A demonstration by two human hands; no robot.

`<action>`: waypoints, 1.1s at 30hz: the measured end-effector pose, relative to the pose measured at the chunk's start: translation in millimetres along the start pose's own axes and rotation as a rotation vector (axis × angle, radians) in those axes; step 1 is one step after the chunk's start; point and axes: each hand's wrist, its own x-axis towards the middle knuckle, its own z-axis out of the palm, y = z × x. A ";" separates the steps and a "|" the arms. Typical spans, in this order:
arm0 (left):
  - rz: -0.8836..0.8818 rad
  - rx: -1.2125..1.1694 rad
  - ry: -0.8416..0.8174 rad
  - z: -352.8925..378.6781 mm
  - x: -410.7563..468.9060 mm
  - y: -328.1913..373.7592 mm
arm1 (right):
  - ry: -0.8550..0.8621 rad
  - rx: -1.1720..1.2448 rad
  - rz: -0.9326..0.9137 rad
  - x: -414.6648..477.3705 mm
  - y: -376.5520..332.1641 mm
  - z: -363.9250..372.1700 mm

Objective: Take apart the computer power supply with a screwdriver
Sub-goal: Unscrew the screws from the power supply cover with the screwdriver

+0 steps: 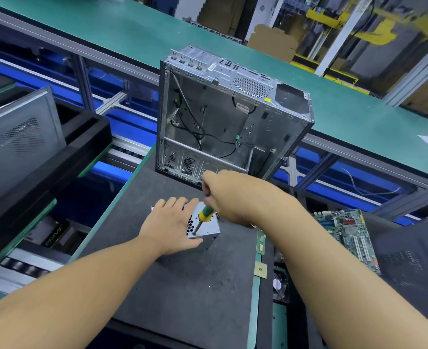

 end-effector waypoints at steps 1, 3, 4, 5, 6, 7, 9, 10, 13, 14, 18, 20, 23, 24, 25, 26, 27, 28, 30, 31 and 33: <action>-0.003 0.002 -0.007 0.8 0.1 -0.7 | -0.013 0.033 -0.029 -0.7 2.3 -1.4; -0.005 0.001 -0.012 1.4 0.0 -1.3 | -0.020 0.100 -0.071 -2.0 3.8 -2.2; -0.002 -0.001 -0.014 1.2 0.0 -1.1 | -0.014 0.121 -0.077 -2.4 3.4 -1.5; 0.000 -0.002 -0.016 1.0 0.1 -0.6 | 0.005 0.132 -0.073 -2.1 3.1 0.1; 0.001 0.001 -0.021 1.1 0.2 -0.2 | 0.027 0.126 -0.056 -1.7 2.2 1.7; 0.001 0.009 -0.029 1.1 0.4 0.1 | 0.056 0.116 -0.022 -1.0 1.7 3.2; -0.005 0.030 -0.055 1.5 0.4 0.0 | 0.112 0.081 0.076 -1.2 1.0 3.2; -0.013 0.038 -0.064 1.5 0.6 -0.2 | 0.137 0.045 0.099 -0.6 1.3 3.6; -0.012 0.036 -0.049 -0.6 0.5 0.1 | 0.156 0.011 -0.003 -0.2 1.3 5.9; 0.000 0.037 -0.020 -0.8 -0.1 0.5 | 0.138 0.059 -0.059 -1.2 1.1 4.7; 0.021 0.029 0.044 -1.5 -1.4 1.9 | -0.029 0.236 -0.200 -6.4 -3.3 -1.4; -0.007 0.028 -0.030 -1.5 -0.1 2.8 | -0.051 0.222 -0.174 -6.7 -8.3 3.1; -0.013 -0.015 -0.062 -1.8 -0.9 3.8 | 0.036 0.159 -0.022 -4.5 -9.8 7.4; -0.011 0.003 -0.061 -1.1 -1.3 3.8 | 0.070 0.127 0.040 -4.2 -8.7 7.3; -0.011 0.033 -0.060 0.1 -1.2 3.5 | 0.101 0.088 0.083 -3.7 -7.4 7.9; -0.012 0.050 -0.040 0.7 -1.0 3.2 | 0.128 0.058 0.095 -3.5 -5.8 9.5; -0.009 0.049 -0.015 0.7 -1.0 3.4 | 0.146 0.049 0.081 -3.2 -3.7 11.7; -0.001 0.040 0.006 0.1 -1.8 4.2 | 0.154 0.067 0.045 -3.4 -2.4 13.1; 0.020 0.032 0.061 -0.8 -2.8 5.3 | 0.118 0.148 -0.037 -6.6 -1.5 12.9; 0.025 0.035 0.080 -1.0 -2.7 5.4 | 0.085 0.185 -0.065 -8.5 -1.4 12.1; 0.022 0.034 0.067 -0.4 -1.9 5.5 | 0.060 0.209 -0.082 -11.5 -2.1 11.1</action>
